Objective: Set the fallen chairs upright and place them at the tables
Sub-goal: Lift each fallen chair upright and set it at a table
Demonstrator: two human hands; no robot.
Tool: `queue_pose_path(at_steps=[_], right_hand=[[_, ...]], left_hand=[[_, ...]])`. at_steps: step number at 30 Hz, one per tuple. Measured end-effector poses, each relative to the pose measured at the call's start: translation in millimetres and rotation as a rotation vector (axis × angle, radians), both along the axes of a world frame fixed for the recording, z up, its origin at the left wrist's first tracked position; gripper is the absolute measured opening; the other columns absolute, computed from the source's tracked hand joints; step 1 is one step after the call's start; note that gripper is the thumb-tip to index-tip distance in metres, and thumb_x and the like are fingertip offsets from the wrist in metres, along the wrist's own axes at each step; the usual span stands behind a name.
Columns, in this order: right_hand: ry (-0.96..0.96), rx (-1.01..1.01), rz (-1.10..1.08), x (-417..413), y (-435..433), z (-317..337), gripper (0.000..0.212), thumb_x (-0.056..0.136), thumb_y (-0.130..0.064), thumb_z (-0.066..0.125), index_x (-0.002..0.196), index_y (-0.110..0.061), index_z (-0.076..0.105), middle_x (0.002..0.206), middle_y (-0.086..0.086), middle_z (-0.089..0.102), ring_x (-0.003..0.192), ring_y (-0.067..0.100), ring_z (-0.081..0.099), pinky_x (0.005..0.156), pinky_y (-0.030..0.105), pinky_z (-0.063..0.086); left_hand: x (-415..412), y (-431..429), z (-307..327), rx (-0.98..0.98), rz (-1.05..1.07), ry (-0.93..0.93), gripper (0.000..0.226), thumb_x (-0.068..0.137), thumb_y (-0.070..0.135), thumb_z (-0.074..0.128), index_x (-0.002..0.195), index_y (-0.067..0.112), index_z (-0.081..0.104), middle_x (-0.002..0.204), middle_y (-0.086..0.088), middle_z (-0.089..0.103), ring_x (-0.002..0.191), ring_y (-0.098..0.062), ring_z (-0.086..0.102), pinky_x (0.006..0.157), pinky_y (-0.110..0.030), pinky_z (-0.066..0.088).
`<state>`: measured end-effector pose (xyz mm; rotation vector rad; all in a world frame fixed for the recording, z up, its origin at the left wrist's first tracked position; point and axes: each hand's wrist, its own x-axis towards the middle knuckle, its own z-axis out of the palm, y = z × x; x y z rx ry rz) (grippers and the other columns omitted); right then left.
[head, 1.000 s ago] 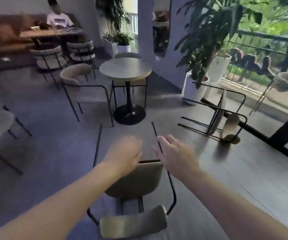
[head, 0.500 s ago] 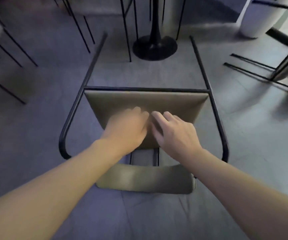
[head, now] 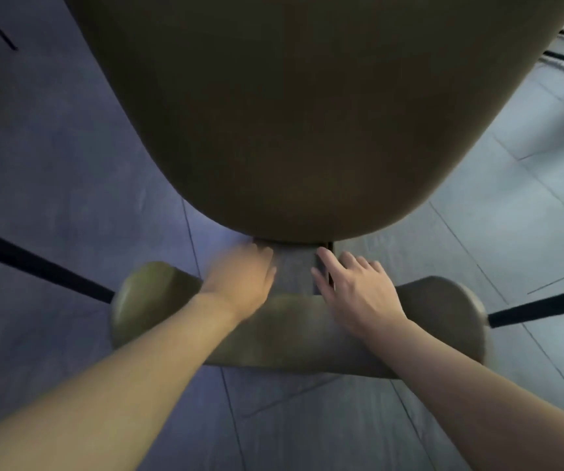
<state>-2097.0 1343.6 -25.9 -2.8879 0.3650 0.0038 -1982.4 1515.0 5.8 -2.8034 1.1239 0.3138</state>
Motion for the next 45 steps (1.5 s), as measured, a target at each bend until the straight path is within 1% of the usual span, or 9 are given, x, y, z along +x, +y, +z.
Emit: queue_pose_path(at_steps=[7,11,13,17,21,27,33,39,45], right_hand=[[-0.011,-0.073,0.020,4,0,-64,0.052,0.103,-0.056,0.027,0.144,-0.027,0.042,0.092,0.009,0.070,0.082,0.035,0.068,0.071,0.043,0.046],[0.158,-0.132,-0.014,3,-6,-74,0.063,0.102,-0.062,0.019,0.159,-0.033,0.018,0.095,0.008,0.072,0.081,0.029,0.071,0.067,0.039,0.039],[0.242,-0.159,0.013,4,-4,-75,0.066,0.102,-0.062,0.015,0.161,-0.032,0.010,0.097,0.007,0.074,0.086,0.027,0.071,0.071,0.039,0.038],[0.289,-0.140,0.049,7,-1,-79,0.068,0.101,-0.064,0.014,0.160,-0.031,0.009,0.112,0.012,0.072,0.104,0.029,0.067,0.087,0.043,0.041],[0.298,-0.075,0.018,1,-3,-66,0.070,0.099,-0.067,0.015,0.159,-0.031,0.011,0.103,0.012,0.076,0.099,0.029,0.070,0.093,0.044,0.041],[0.434,0.009,0.036,-20,-4,67,0.070,0.098,-0.070,0.014,0.158,-0.034,0.010,0.102,0.013,0.075,0.098,0.031,0.070,0.080,0.042,0.040],[0.648,0.064,0.099,4,-34,261,0.070,0.098,-0.072,0.013,0.152,-0.030,0.025,0.132,0.015,0.064,0.122,0.032,0.060,0.087,0.046,0.041],[0.758,0.081,0.119,110,-80,399,0.082,0.098,-0.072,0.012,0.157,-0.018,0.032,0.164,0.011,0.031,0.149,0.032,0.031,0.115,0.047,0.026],[0.686,-0.013,0.092,216,-121,473,0.075,0.101,-0.066,0.006,0.149,-0.025,0.047,0.152,0.010,0.049,0.138,0.030,0.046,0.105,0.047,0.034]], left_hand=[[0,4,-65,0.142,0.033,0.065,0.043,0.104,0.045,0.027,0.138,0.022,0.040,0.124,-0.007,0.057,0.108,-0.027,0.057,0.080,-0.042,0.044],[4,6,-82,0.268,0.035,0.046,0.047,0.104,0.048,0.022,0.140,0.022,0.038,0.122,-0.008,0.058,0.102,-0.028,0.058,0.074,-0.041,0.039],[6,7,-91,0.339,0.041,0.079,0.050,0.104,0.049,0.019,0.141,0.022,0.038,0.116,-0.008,0.062,0.095,-0.028,0.059,0.073,-0.041,0.037],[8,8,-104,0.335,0.069,0.158,0.056,0.103,0.054,0.014,0.138,0.026,0.047,0.123,-0.010,0.065,0.114,-0.031,0.057,0.091,-0.044,0.037],[4,10,-91,0.322,0.095,0.220,0.063,0.099,0.063,0.014,0.135,0.027,0.050,0.117,-0.008,0.068,0.110,-0.029,0.061,0.093,-0.043,0.039],[-21,10,36,0.389,0.138,0.350,0.071,0.095,0.072,0.015,0.139,0.028,0.049,0.135,-0.006,0.060,0.121,-0.029,0.056,0.083,-0.040,0.037],[-4,-13,234,0.448,0.115,0.474,0.070,0.094,0.074,0.016,0.134,0.031,0.055,0.141,0.001,0.056,0.126,-0.026,0.053,0.097,-0.043,0.039],[100,-64,357,0.490,0.034,0.394,0.084,0.091,0.077,0.007,0.140,0.029,0.055,0.150,0.002,0.049,0.136,-0.025,0.046,0.100,-0.045,0.035],[213,-114,422,0.329,0.042,0.337,0.080,0.095,0.071,0.009,0.139,0.025,0.057,0.145,-0.003,0.054,0.133,-0.027,0.048,0.103,-0.044,0.037]])
